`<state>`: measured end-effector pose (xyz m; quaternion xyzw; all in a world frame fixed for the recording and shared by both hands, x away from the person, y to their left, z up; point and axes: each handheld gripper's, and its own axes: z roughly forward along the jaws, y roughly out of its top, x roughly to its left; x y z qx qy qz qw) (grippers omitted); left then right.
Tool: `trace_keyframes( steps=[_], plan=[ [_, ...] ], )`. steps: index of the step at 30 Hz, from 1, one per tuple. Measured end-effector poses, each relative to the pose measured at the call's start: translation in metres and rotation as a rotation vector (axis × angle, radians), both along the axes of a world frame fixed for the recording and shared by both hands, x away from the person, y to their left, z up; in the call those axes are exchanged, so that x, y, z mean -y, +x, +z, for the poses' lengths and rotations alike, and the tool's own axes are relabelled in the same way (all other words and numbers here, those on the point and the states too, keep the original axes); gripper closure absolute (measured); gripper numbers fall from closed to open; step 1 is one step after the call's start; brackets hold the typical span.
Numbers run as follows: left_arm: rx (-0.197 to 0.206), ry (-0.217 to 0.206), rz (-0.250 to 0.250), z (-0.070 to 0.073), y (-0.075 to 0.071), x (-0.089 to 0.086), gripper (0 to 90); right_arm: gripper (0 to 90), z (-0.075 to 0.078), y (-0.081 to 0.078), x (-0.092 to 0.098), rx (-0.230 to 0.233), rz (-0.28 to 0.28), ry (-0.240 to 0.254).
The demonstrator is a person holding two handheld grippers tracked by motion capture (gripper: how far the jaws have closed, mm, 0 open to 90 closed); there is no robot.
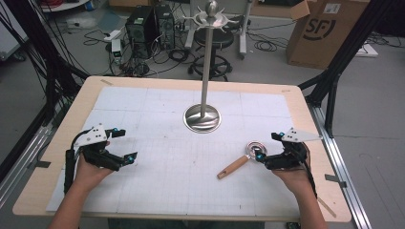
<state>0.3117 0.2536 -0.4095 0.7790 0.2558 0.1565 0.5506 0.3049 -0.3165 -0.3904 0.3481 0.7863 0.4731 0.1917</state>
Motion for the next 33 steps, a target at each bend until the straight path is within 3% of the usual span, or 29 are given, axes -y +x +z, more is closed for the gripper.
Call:
trace_keyframes(
  steps=[9,23,33],
  plan=[
    [0.002,0.015,-0.006,0.0000,-0.0009,0.0020,1.7,2.3,0.0007,-0.0034,0.0005,-0.001,0.001,-0.009],
    [-0.001,0.007,-0.005,0.0000,0.0008,0.0010,1.8,2.3,0.0014,-0.0047,-0.0014,0.000,0.010,-0.029],
    [-0.004,0.014,-0.012,-0.0007,0.0006,0.0025,1.7,7.2,0.0025,-0.0062,-0.0024,0.004,0.023,-0.041]
  ],
)
